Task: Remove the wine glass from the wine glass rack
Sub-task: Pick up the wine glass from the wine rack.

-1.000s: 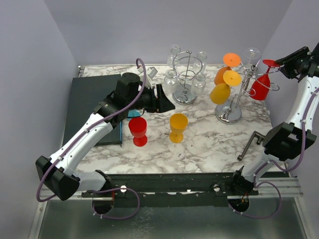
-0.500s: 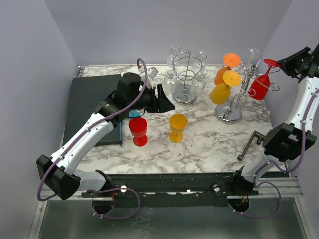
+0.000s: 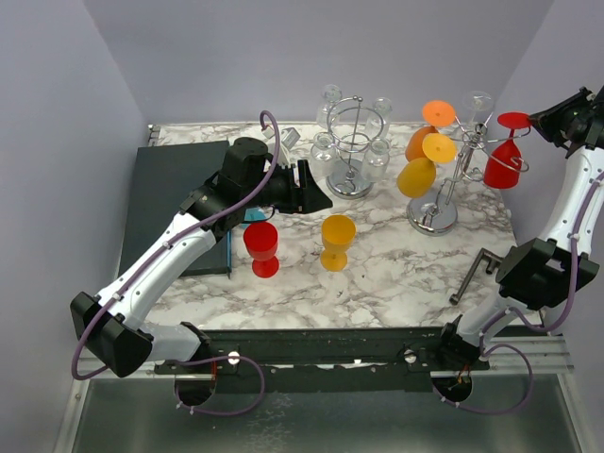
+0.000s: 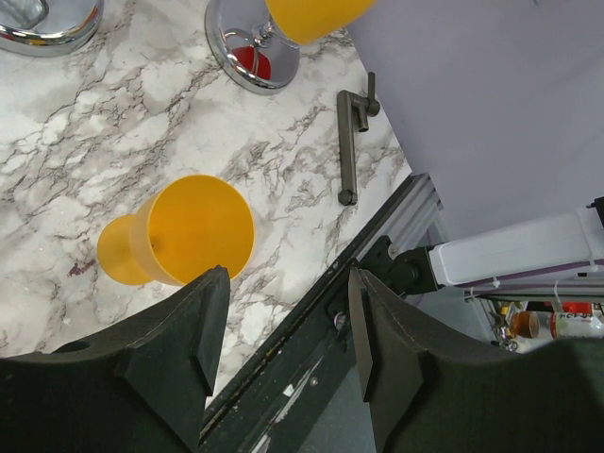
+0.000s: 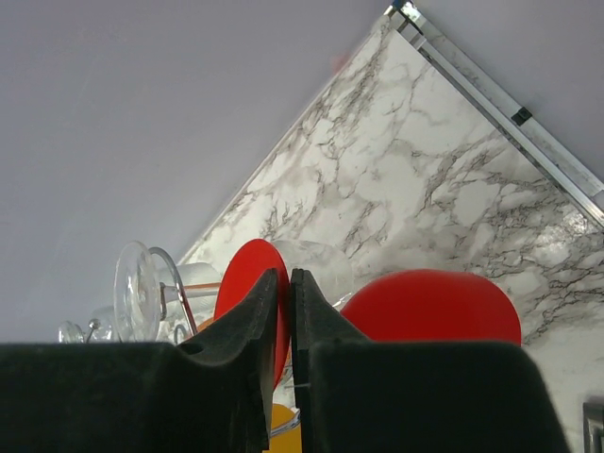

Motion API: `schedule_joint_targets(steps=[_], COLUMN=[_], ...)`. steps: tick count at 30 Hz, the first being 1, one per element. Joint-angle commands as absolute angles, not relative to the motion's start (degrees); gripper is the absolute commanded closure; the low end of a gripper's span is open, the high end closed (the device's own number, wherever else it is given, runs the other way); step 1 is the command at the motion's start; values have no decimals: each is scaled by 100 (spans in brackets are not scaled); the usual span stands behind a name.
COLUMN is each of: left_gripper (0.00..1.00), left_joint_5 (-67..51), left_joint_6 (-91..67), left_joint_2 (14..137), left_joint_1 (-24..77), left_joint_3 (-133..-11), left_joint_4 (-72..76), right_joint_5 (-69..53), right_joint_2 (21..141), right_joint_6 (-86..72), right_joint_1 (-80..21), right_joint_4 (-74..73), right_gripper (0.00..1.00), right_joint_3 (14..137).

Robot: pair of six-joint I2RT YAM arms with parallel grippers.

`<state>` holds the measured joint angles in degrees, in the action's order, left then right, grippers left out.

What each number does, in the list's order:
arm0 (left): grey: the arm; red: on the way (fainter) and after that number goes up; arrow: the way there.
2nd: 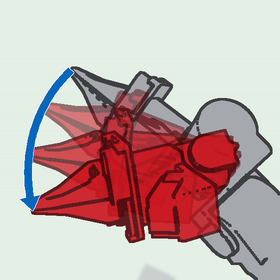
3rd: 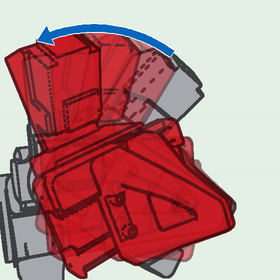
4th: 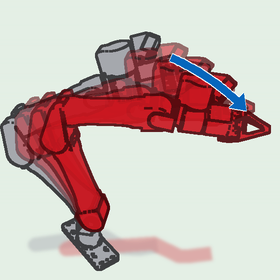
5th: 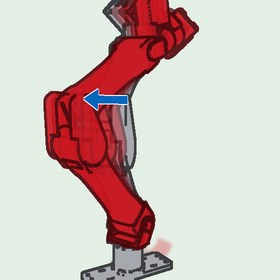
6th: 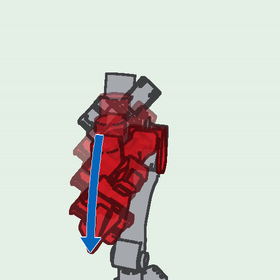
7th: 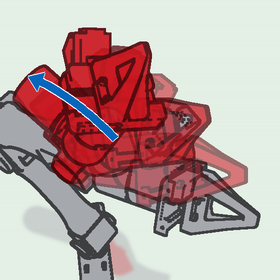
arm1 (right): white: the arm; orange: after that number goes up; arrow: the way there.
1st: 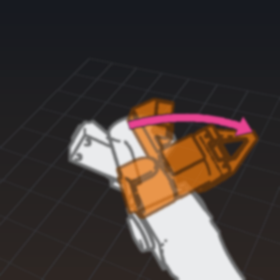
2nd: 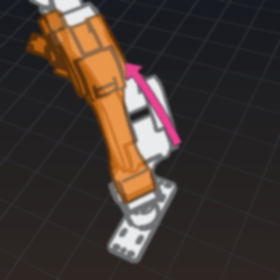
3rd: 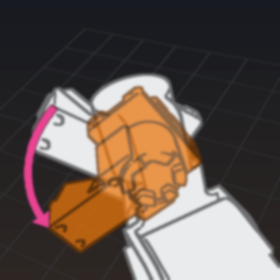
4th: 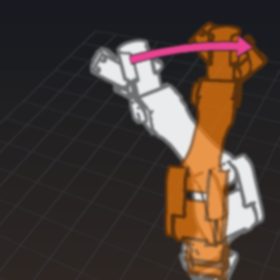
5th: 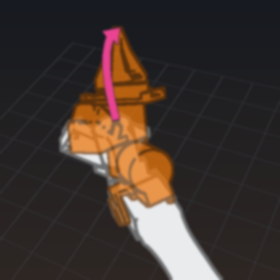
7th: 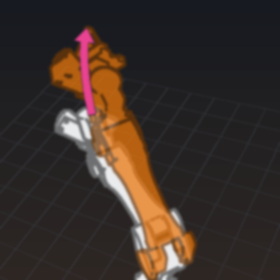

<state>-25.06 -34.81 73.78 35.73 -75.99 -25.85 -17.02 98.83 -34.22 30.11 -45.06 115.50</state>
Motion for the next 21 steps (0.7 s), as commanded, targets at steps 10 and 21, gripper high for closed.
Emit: schedule_joint_targets(steps=[10, 21], left_gripper=[41, 41], left_joint_5=[-2470, -2465], left_joint_6=[-3419, -3419], left_joint_2=[7390, 7382], left_joint_1=[3546, 3533], left_joint_3=[-7603, -7576], left_joint_4=[-2525, -2521], right_joint_5=[-1437, -1229], right_joint_2=[9538, 9067], right_joint_6=[-3597, -4042], right_joint_1=[3050, 3050], right_joint_4=[-4622, -4281], right_gripper=[99, 99], right_joint_3=[11571, 11090])
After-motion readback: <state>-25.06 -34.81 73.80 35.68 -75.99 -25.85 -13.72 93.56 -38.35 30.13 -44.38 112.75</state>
